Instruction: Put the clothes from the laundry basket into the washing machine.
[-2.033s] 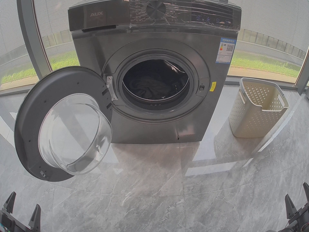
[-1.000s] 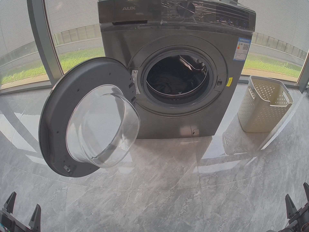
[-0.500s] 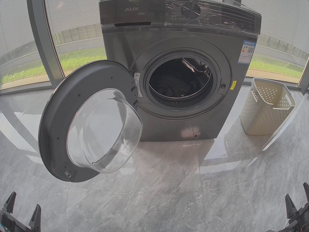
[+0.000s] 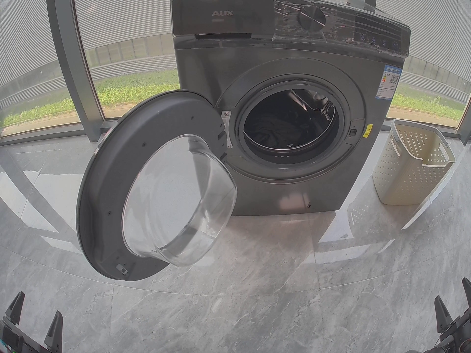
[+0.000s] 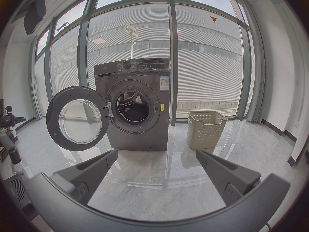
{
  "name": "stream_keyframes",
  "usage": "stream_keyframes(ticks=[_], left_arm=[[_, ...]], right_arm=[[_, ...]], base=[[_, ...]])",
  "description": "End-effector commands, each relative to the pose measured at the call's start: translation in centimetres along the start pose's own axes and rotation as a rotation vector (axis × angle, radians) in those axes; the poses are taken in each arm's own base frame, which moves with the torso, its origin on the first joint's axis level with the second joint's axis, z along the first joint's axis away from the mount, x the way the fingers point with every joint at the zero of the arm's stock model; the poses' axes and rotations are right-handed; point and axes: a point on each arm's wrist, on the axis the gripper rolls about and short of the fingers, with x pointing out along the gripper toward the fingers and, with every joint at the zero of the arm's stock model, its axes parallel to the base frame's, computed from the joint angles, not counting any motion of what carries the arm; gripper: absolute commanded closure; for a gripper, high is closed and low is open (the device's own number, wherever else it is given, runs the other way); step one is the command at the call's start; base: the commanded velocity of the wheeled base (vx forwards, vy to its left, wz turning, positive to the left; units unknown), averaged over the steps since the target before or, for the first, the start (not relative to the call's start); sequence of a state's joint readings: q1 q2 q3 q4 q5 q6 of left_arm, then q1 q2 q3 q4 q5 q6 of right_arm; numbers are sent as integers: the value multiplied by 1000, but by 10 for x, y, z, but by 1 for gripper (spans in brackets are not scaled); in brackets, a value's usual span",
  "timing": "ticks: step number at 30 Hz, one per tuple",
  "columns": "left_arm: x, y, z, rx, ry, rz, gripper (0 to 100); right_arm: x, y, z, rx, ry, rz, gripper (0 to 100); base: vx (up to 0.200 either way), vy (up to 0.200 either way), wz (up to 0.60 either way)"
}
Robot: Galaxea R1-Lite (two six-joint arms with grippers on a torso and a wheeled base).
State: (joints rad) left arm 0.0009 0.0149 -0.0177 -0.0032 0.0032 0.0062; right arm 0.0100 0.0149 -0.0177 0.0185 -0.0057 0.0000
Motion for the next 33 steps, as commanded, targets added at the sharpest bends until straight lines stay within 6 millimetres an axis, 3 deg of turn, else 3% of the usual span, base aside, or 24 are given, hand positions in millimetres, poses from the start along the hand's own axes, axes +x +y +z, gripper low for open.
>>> stream_keyframes(ticks=[1, 5, 7, 8, 9, 10, 14, 17, 18, 23, 33], left_arm=[[0, 0, -5, 3, 3, -1, 0], [-1, 0, 2, -9, -34, 2, 0], [-10, 0, 41, -23, -150, -8, 0], [-10, 0, 41, -23, -150, -8, 0], [-12, 0, 71, -33, -165, -38, 0], [-6, 0, 77, -31, -124, -65, 0], [36, -3, 86, -27, 88, -183, 0], [55, -5, 91, -29, 127, -216, 0], [73, -7, 97, -32, 158, -250, 0], [121, -13, 103, -40, 249, -294, 0], [185, -24, 103, -41, 307, -340, 0]], right_arm=[[0, 0, -3, 0, -5, 0, 0], [0, 0, -3, 0, -5, 0, 0], [0, 0, -4, 0, -3, 0, 0], [0, 0, -4, 0, -3, 0, 0], [0, 0, -3, 0, -5, 0, 0], [0, 0, -3, 0, -5, 0, 0], [0, 0, -4, 0, -3, -1, 0], [0, 0, -4, 0, -3, 0, 0], [0, 0, -4, 0, -3, 0, 0], [0, 0, -4, 0, -3, 0, 0], [0, 0, -4, 0, -3, 0, 0]], base=[[0, 0, 0], [0, 0, 0], [0, 0, 0], [0, 0, 0], [0, 0, 0], [0, 0, 0], [0, 0, 0], [0, 0, 0], [0, 0, 0], [0, 0, 0], [0, 0, 0]])
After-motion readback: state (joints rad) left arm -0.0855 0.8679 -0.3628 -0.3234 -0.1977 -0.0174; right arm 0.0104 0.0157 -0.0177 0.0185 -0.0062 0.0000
